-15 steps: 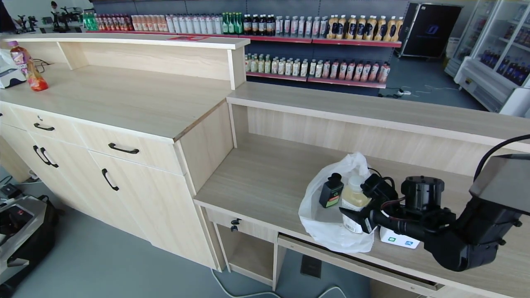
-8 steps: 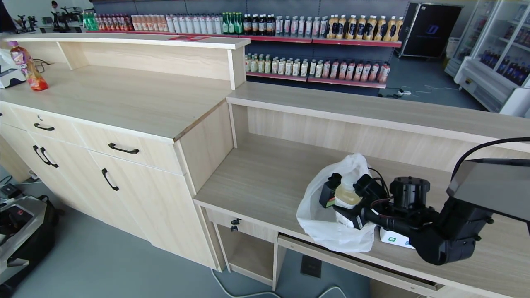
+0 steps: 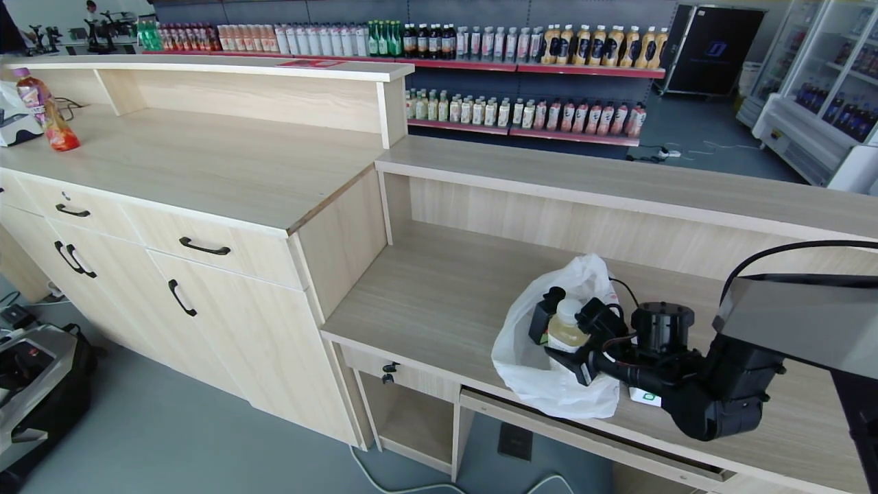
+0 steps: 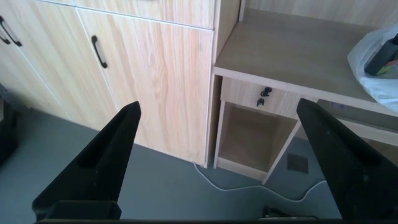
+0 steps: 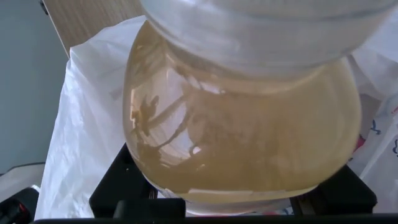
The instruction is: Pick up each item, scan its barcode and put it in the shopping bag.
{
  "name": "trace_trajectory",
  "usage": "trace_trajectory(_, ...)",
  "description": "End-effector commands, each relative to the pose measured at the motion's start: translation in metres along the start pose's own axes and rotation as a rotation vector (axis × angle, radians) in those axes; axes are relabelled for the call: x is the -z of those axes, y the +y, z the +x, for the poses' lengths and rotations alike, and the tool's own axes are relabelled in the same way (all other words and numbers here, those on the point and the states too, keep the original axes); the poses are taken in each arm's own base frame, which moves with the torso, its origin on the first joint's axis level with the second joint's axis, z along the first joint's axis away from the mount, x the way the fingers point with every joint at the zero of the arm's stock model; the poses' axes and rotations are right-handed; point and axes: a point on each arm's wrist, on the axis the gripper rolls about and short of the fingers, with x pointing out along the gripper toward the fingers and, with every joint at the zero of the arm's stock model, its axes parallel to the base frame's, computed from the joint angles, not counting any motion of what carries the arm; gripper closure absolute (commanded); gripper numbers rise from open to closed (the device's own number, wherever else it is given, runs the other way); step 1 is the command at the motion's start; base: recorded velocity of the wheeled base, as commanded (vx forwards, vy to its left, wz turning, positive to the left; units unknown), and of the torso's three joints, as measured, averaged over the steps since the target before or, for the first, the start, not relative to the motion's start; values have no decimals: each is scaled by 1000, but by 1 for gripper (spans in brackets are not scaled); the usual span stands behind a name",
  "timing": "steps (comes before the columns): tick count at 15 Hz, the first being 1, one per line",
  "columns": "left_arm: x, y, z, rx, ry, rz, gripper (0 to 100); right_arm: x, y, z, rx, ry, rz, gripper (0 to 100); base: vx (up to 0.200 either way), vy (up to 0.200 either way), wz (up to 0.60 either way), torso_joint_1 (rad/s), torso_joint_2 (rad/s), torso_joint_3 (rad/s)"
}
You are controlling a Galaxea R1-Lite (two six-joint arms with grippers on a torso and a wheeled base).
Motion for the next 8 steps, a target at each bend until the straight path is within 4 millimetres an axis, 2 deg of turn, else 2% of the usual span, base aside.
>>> trace_trajectory(1, 0, 0, 0, 0, 1, -2, 0, 7, 2, 3, -4, 11, 4, 100, 0, 0, 0, 0, 0, 0)
trace_trajectory(8, 0, 0, 0, 0, 1, 0, 0, 15, -1, 1, 12, 13, 10, 100, 0, 0, 0, 0, 0, 0)
